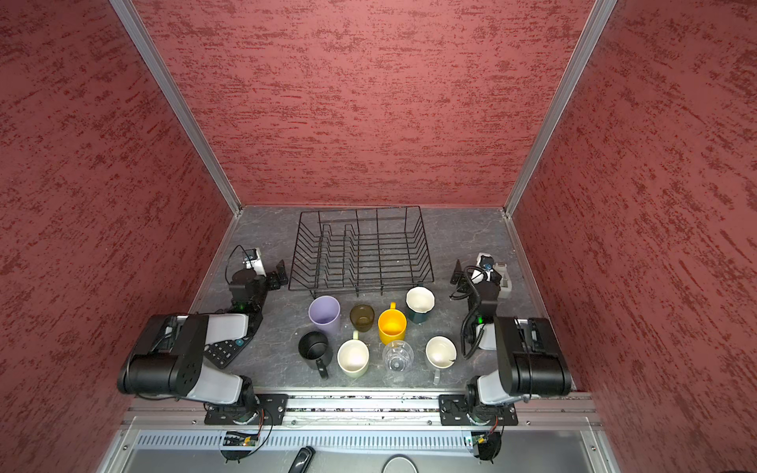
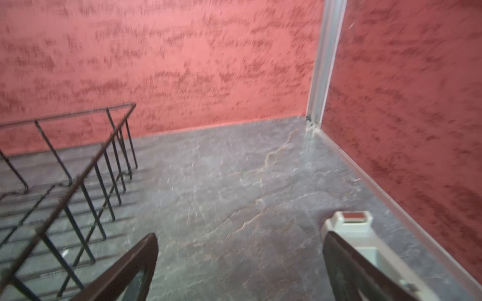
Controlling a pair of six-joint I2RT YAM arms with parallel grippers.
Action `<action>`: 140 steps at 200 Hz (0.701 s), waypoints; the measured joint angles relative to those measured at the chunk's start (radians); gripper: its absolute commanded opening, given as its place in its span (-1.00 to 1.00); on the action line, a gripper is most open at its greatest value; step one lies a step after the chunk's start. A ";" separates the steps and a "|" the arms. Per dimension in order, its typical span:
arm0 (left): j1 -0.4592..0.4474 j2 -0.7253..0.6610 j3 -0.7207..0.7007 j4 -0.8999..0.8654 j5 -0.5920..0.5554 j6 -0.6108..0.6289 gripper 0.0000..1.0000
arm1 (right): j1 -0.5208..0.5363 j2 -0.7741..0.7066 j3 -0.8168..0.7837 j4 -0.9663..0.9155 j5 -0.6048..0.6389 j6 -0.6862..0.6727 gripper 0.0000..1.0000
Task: Load cups into a dish rack
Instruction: Pick up the cup from the center of the table.
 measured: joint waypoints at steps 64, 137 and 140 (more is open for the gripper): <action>0.121 -0.447 0.312 -0.529 0.053 -0.270 0.99 | -0.007 -0.427 0.276 -0.431 -0.059 0.227 0.98; 0.290 -0.348 0.456 -0.674 0.392 -0.428 0.99 | -0.014 -0.381 0.577 -1.122 -0.137 0.335 0.95; 0.292 -0.345 0.456 -0.674 0.397 -0.430 0.99 | -0.015 -0.398 0.567 -1.137 -0.138 0.335 0.95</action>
